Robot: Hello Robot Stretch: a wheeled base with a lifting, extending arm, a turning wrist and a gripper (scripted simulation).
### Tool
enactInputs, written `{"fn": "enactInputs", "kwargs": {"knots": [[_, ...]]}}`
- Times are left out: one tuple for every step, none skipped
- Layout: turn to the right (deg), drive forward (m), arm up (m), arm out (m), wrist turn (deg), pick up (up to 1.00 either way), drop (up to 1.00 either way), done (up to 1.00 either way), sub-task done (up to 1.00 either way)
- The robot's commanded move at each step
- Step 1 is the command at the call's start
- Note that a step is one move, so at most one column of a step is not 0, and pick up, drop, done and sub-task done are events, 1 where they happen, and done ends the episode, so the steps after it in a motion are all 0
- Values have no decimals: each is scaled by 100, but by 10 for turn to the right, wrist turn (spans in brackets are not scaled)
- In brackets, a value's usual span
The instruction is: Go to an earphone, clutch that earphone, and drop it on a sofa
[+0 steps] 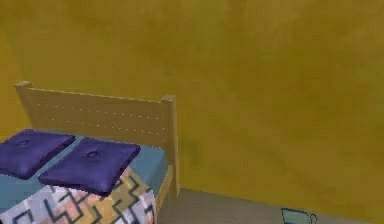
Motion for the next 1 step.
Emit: {"fn": "enactInputs", "kwargs": {"knots": [[60,0,0,0,0,0,0,0,0]]}}
